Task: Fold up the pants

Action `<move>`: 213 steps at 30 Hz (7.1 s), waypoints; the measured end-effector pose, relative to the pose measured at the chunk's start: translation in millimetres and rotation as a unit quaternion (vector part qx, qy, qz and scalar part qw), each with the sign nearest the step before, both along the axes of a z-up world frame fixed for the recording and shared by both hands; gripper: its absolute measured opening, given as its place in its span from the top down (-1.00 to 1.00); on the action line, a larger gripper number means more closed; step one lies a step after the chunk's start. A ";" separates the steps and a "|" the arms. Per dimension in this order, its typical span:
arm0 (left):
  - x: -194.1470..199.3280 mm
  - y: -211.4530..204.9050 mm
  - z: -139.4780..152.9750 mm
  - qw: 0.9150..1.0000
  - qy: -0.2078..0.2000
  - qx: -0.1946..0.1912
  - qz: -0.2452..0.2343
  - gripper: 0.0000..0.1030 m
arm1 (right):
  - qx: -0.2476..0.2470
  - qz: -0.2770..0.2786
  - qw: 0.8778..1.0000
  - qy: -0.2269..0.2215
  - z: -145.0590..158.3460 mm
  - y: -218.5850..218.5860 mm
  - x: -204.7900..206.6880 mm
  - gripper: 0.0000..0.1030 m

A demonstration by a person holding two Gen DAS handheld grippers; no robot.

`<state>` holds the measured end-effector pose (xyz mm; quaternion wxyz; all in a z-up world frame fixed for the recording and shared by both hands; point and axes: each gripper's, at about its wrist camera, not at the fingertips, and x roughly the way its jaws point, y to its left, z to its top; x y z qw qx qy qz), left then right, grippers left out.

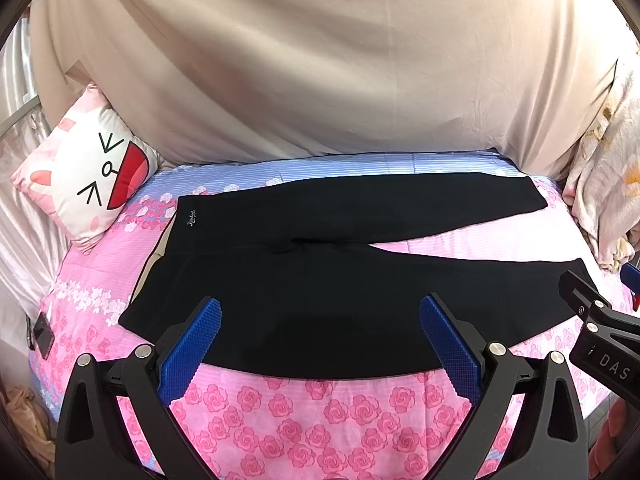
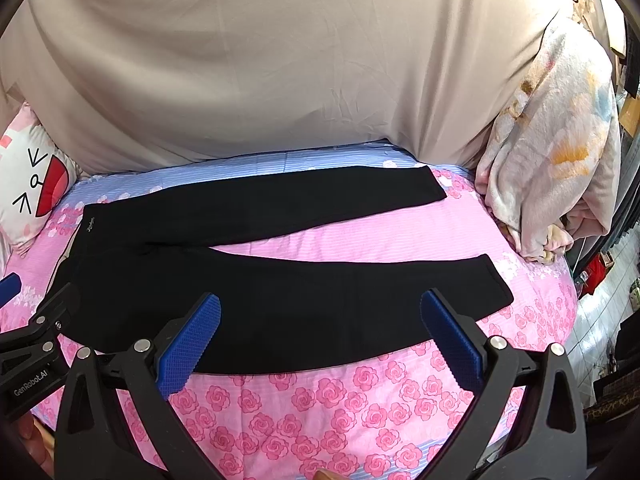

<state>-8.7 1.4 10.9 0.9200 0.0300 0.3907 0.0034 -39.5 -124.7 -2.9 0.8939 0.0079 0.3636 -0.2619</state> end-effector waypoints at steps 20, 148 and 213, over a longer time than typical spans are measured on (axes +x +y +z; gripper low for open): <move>0.1 0.1 -0.7 1.000 0.001 0.001 -0.001 -0.90 | 0.002 0.000 1.000 0.001 -1.1 -0.5 0.1 -0.91; 266.6 257.3 -116.3 0.993 0.083 0.013 0.080 0.87 | 0.079 -0.042 0.992 0.089 -129.4 -477.3 305.1 -0.02; 35.8 352.7 -173.7 0.973 0.175 -0.021 0.149 0.82 | 0.084 -0.167 0.978 0.095 -106.3 -329.6 -51.9 0.31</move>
